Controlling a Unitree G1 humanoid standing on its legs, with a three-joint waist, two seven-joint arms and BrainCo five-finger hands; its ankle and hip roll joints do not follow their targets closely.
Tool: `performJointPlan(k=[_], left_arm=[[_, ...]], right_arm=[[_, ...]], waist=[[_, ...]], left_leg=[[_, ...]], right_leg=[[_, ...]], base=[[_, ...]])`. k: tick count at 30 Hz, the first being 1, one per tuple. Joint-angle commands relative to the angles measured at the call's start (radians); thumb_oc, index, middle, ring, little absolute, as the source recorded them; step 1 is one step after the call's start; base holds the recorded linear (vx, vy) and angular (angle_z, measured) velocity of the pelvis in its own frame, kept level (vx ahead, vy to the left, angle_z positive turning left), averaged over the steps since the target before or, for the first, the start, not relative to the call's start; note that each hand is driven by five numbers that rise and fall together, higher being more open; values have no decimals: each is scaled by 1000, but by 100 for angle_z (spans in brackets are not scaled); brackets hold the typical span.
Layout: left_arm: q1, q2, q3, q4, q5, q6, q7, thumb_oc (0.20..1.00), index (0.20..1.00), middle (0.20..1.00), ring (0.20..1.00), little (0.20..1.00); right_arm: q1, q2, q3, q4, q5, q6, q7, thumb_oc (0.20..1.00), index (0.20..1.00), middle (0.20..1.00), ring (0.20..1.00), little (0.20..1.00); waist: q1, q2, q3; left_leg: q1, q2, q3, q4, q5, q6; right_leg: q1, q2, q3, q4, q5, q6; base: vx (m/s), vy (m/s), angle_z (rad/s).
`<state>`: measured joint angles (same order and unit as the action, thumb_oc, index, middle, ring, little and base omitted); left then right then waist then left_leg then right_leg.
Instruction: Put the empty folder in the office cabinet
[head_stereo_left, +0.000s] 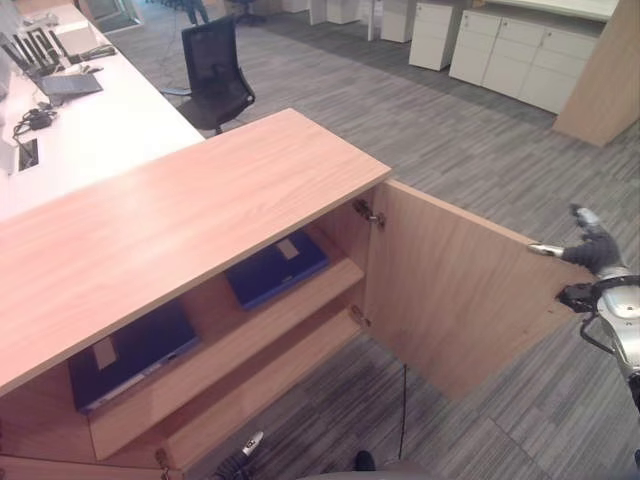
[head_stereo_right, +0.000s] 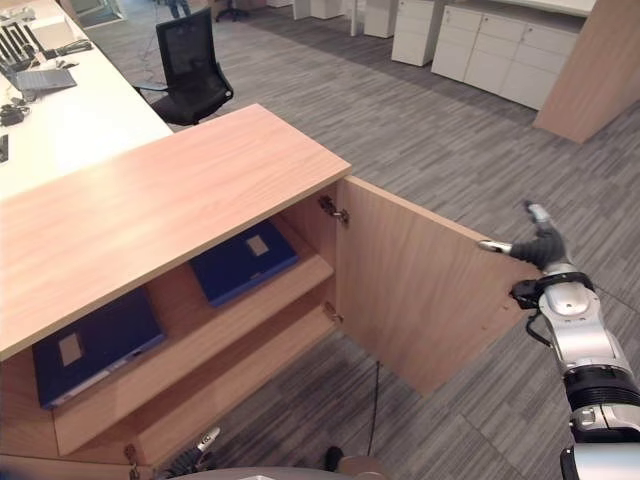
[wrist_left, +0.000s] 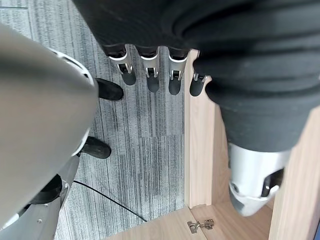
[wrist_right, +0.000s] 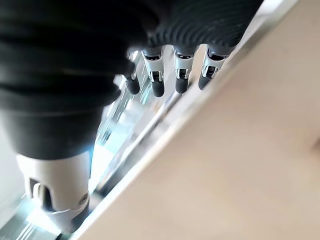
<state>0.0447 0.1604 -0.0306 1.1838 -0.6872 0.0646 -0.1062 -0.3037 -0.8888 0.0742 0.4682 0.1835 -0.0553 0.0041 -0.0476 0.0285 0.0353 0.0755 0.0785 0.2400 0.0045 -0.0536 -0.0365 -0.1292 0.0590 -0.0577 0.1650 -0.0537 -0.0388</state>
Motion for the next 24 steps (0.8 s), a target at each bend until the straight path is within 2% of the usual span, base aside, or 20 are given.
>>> performJointPlan(k=[1,2,3,4,7,8,9,12,13,17,19,21,24], left_arm=[[-9,16,36,47,9,-16,-21,1000,1000,1000,1000,1000],[-6,17,41,54,8,-10,-37,1000,1000,1000,1000,1000],[-5,16,43,54,6,-7,-43,1000,1000,1000,1000,1000],[-6,16,44,54,6,-7,-43,1000,1000,1000,1000,1000],[5,9,41,46,9,5,-76,1000,1000,1000,1000,1000],[6,9,41,42,11,6,-83,1000,1000,1000,1000,1000],[10,18,45,37,25,5,-101,1000,1000,1000,1000,1000],[13,26,52,35,44,7,-111,1000,1000,1000,1000,1000],[12,26,54,35,44,7,-111,1000,1000,1000,1000,1000],[12,46,71,41,71,3,-107,1000,1000,1000,1000,1000],[13,50,73,42,76,0,-108,1000,1000,1000,1000,1000],[15,57,73,38,89,-7,-97,1000,1000,1000,1000,1000],[21,64,72,43,102,-16,-81,1000,1000,1000,1000,1000]], right_arm=[[-39,4,91,-26,112,-38,129,1000,1000,1000,1000,1000],[-56,-23,200,-64,137,-8,238,1000,1000,1000,1000,1000],[-64,-26,252,-89,179,10,295,1000,1000,1000,1000,1000],[-65,-26,253,-88,179,10,295,1000,1000,1000,1000,1000],[-83,-16,426,-173,267,72,475,1000,1000,1000,1000,1000],[-94,-17,492,-211,266,94,529,1000,1000,1000,1000,1000],[-140,-30,666,-299,221,136,644,1000,1000,1000,1000,1000],[-228,-36,848,-359,183,171,739,1000,1000,1000,1000,1000],[-231,-35,850,-358,184,171,739,1000,1000,1000,1000,1000],[-356,-22,1031,-500,219,228,843,1000,1000,1000,1000,1000],[-385,-12,1054,-523,240,235,850,1000,1000,1000,1000,1000],[-422,19,1078,-553,321,250,846,1000,1000,1000,1000,1000],[-409,100,1052,-581,507,275,793,1000,1000,1000,1000,1000]], waist=[[8,-92,-39],[13,-94,-37],[15,-95,-36],[14,-97,-39],[22,-98,-35],[25,-99,-35],[36,-99,-27],[51,-102,-19],[50,-103,-21],[78,-112,-9],[83,-114,-8],[98,-118,-4],[121,-124,0]], left_leg=[[16,-56,-14,4,-54,33],[18,-53,-15,8,-55,30],[17,-52,-15,9,-55,29],[13,-54,-15,8,-52,29],[11,-51,-16,14,-51,25],[10,-50,-17,14,-51,25],[9,-48,-24,18,-54,23],[3,-45,-35,22,-54,22],[0,-47,-35,20,-50,22],[-12,-43,-55,20,-44,19],[-14,-42,-60,19,-42,19],[-16,-41,-67,18,-38,17],[-17,-40,-82,17,-34,16]], right_leg=[[127,-49,-35,-252,93,139],[130,-48,-36,-252,91,138],[130,-48,-37,-252,91,138],[125,-49,-37,-252,92,137],[126,-49,-40,-252,90,136],[126,-49,-42,-252,90,136],[128,-49,-47,-252,87,135],[129,-50,-56,-252,83,134],[125,-51,-56,-252,85,133],[125,-53,-73,-252,76,130],[125,-53,-76,-252,74,129],[127,-53,-84,-251,72,127],[133,-52,-96,-251,66,123]], base=[[-12,-19,6],[-13,-16,5],[0,0,0],[0,0,0],[-2,-4,2],[0,0,0],[2,-8,-5],[3,-2,-5],[-3,-5,7],[9,-11,13],[12,-10,12],[16,-9,13],[29,-15,17]])
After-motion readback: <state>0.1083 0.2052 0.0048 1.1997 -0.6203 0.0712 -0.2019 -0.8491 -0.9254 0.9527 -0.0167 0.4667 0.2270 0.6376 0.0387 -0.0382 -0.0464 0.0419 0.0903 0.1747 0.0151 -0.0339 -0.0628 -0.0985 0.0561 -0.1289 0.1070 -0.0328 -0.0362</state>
